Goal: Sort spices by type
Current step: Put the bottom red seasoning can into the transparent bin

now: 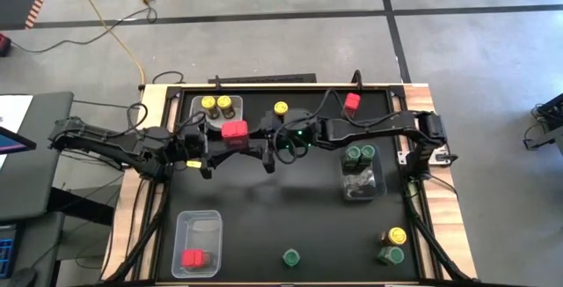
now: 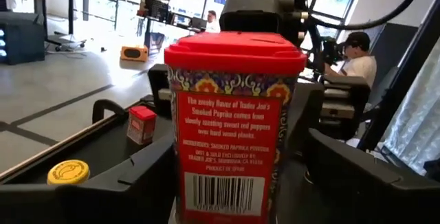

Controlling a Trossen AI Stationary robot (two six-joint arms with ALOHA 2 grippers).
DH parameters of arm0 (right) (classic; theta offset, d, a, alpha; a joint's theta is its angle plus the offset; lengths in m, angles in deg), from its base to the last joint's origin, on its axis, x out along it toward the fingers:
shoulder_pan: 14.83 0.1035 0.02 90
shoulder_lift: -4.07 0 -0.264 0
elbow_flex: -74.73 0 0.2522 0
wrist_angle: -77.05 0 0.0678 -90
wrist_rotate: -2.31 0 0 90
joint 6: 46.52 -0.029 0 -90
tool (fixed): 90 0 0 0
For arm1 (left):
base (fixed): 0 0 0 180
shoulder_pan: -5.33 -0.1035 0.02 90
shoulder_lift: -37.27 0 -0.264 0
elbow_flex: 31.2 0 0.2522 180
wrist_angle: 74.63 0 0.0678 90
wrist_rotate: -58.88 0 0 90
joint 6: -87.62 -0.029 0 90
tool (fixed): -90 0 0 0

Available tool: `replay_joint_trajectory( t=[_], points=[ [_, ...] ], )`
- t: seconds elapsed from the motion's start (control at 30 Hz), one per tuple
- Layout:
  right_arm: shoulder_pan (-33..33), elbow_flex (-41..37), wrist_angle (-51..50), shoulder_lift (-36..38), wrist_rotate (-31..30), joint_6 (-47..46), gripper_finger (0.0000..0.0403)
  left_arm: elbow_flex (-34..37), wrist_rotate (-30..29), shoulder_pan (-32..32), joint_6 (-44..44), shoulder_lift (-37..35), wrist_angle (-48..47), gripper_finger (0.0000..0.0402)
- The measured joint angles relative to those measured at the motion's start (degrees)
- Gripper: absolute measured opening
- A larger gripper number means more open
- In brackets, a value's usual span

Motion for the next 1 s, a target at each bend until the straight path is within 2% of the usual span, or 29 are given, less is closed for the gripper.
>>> replay_joint_trajectory(
  t=[0.23,0.33,0.47,0.63,0.73,1.0],
  points=[
    [-0.7,0.1,-12.1,4.6,-0.1,4.1,0.0246,-1.2,1.3,0.0,-1.1,-1.1,-3.0,0.0287],
    [-0.8,0.1,-15.9,6.1,-0.5,4.7,0.0246,-5.0,2.1,0.0,-1.5,-2.0,-11.1,0.0287],
    [-0.7,0.1,-20.4,6.4,-0.5,4.7,0.0246,-13.4,2.0,0.0,-1.5,-1.2,-25.5,0.0286],
    [0.4,0.1,-20.2,5.2,-0.5,4.8,0.0246,-24.9,1.7,0.0,-4.0,3.8,-42.5,0.0286],
    [1.2,0.0,-19.6,5.1,-0.5,6.0,0.0246,-30.3,1.3,0.0,-6.1,7.8,-48.2,0.0286],
    [2.2,0.0,-18.2,5.1,-0.2,7.8,0.0246,-38.4,1.3,-2.9,-10.5,16.4,-52.7,0.0286]
  ],
)
